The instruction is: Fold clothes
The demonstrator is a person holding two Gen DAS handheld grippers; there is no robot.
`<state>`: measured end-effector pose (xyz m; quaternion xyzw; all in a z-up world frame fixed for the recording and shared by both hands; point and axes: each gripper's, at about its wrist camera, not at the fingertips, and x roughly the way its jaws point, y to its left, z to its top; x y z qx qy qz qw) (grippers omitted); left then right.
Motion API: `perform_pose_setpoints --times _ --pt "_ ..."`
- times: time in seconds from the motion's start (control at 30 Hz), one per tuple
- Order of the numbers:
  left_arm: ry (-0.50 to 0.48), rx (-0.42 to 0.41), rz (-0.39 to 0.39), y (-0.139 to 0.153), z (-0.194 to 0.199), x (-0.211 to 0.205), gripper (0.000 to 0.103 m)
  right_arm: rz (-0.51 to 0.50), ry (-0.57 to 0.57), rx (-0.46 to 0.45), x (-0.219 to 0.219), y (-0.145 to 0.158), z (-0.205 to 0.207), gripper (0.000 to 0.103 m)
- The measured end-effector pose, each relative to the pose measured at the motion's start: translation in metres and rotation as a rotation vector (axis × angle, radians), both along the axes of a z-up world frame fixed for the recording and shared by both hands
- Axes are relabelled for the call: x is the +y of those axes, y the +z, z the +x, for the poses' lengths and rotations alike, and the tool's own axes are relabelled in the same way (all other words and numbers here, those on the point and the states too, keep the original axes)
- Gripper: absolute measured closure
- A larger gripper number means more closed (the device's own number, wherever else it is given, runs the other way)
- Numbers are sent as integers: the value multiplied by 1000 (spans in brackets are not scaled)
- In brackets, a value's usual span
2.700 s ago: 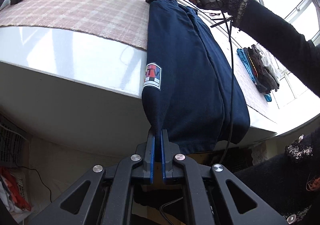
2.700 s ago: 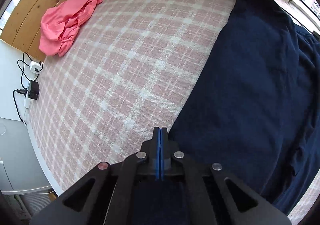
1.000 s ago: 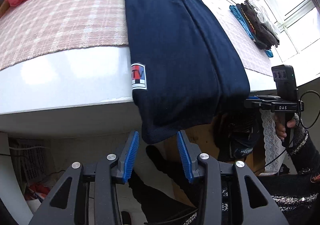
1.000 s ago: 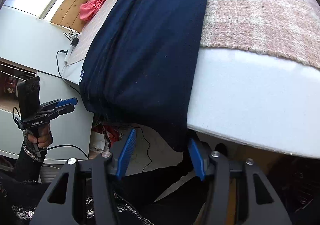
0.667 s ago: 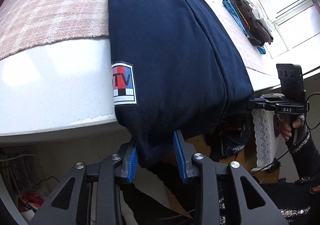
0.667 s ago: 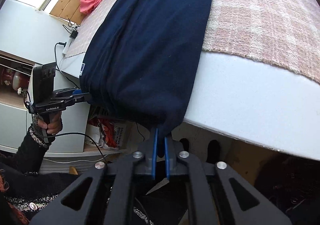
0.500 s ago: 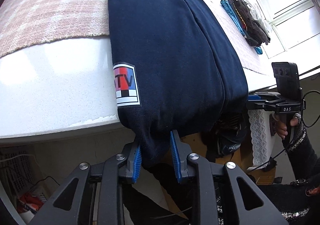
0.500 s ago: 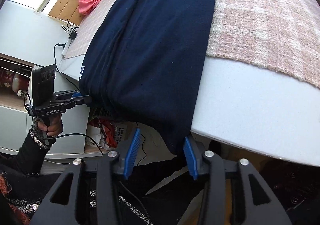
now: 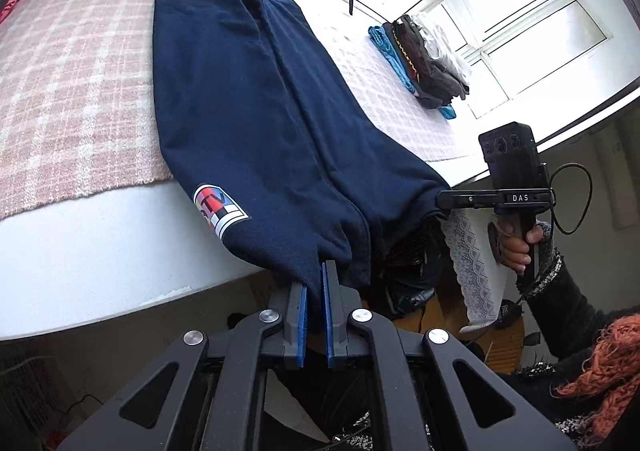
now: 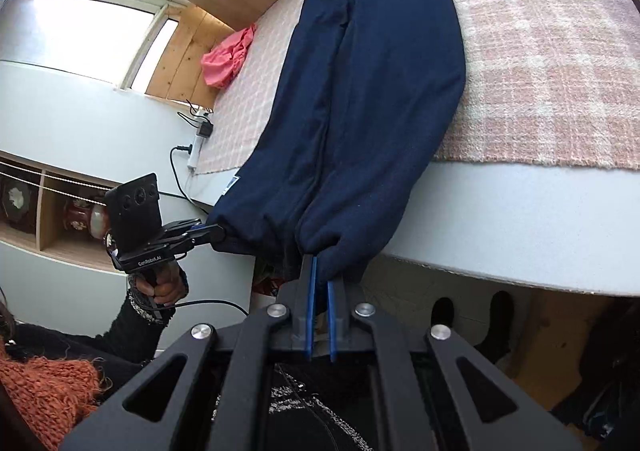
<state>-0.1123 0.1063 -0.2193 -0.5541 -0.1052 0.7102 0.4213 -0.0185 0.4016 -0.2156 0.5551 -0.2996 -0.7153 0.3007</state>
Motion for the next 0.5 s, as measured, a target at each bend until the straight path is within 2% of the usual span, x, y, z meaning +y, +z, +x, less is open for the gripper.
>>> perform_pose_setpoints --times 0.17,0.3,0.33,0.37,0.4,0.43,0.47,0.5 --pt "13 65 35 40 -58 0 97 -87 -112 42 19 28 -35 98" --pt "70 121 5 54 -129 8 96 -80 -137 70 26 42 -102 98" --pt "92 120 -39 46 -151 10 91 -80 -145 73 28 42 -123 98" --pt "115 117 -86 37 -173 12 79 -76 -151 68 29 39 -146 95" --pt "146 78 -156 24 -196 16 74 -61 -153 36 28 28 -171 93" --pt "155 39 -207 12 -214 19 73 -41 -153 -22 28 17 -194 84" --pt "161 21 -221 5 -221 18 73 -17 -150 -70 32 9 -213 83" --pt "168 5 -231 -1 -226 15 73 8 -141 -77 36 7 -225 83"
